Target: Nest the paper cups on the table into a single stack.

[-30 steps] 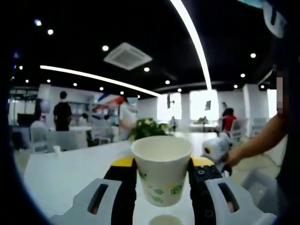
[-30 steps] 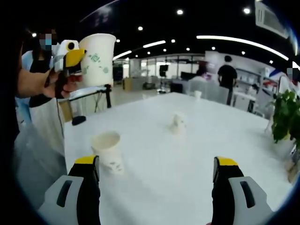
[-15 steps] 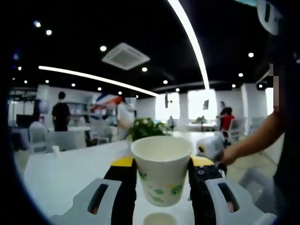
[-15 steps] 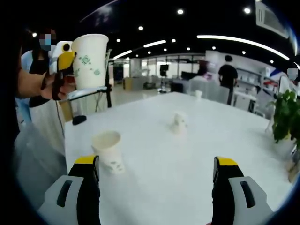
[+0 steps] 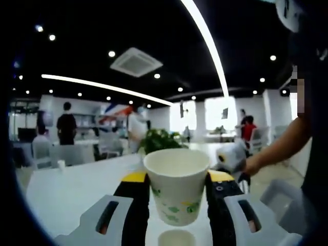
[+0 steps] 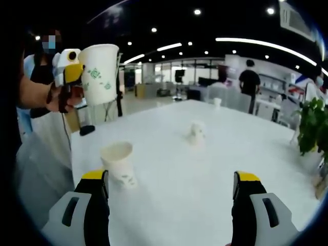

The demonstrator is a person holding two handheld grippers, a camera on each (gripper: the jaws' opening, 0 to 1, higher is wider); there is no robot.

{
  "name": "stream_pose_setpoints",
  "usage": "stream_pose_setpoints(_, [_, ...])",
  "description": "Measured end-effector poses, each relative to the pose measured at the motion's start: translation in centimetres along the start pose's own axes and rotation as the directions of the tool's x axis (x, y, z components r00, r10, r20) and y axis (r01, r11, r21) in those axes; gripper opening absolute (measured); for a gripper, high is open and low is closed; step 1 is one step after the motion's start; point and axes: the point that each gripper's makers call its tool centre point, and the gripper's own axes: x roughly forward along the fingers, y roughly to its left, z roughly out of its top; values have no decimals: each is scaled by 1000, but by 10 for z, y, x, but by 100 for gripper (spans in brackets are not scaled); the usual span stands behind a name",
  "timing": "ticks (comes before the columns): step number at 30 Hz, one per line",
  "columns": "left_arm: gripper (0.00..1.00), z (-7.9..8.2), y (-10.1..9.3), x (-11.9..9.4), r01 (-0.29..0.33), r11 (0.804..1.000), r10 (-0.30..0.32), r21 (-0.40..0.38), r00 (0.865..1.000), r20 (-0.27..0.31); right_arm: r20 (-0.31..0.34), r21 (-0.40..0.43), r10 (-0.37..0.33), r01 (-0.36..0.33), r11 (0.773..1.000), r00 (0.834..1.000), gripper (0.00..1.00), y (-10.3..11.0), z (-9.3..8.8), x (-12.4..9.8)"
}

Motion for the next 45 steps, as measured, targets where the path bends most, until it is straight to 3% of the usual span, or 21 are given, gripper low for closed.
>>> stream_pose_setpoints(45, [41,-69,5,-1,20,1000,-21,-22,1000,-23,-24,16,-12,12,1000,1000,100,1,-11,-4])
